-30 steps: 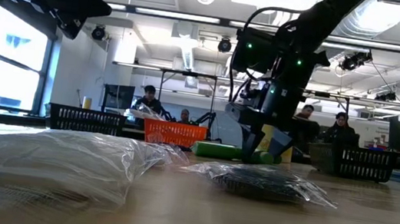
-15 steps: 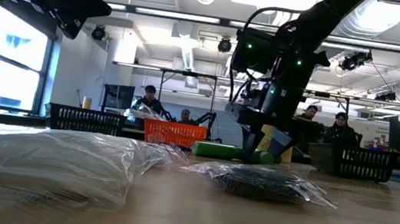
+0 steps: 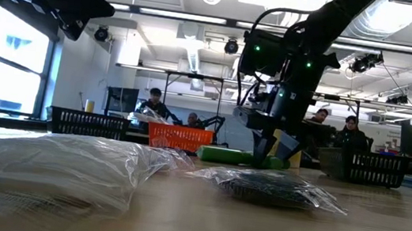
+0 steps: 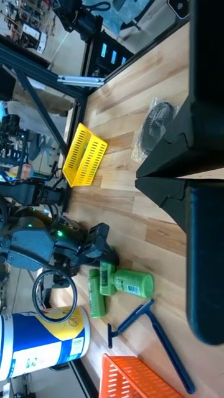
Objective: Pick & Place Travel size toiletries
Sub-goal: Put the green shampoo bottle into the yellow bin
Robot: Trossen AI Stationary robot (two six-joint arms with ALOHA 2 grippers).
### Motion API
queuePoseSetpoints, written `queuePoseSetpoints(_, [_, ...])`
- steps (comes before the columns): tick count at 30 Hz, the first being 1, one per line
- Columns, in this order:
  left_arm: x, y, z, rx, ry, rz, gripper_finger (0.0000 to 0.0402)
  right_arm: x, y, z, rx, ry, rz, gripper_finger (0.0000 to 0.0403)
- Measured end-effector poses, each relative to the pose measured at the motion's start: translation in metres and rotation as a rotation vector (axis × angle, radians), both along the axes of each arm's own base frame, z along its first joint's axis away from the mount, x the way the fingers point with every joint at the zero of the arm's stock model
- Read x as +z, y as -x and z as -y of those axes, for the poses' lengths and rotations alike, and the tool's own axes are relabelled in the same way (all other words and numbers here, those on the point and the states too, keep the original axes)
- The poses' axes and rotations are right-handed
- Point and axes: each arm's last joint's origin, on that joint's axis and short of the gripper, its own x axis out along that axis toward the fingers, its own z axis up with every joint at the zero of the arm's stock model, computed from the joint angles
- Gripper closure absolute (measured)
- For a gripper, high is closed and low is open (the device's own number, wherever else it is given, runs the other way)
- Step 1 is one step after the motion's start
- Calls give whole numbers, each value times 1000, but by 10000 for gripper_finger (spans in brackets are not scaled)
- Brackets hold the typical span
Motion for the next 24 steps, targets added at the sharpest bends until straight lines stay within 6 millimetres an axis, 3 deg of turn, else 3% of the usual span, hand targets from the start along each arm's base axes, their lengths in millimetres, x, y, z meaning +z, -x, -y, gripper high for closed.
queuePoseSetpoints(24, [-2, 0, 0, 0, -6, -19, 402, 0, 0, -1, 8, -20, 4, 230])
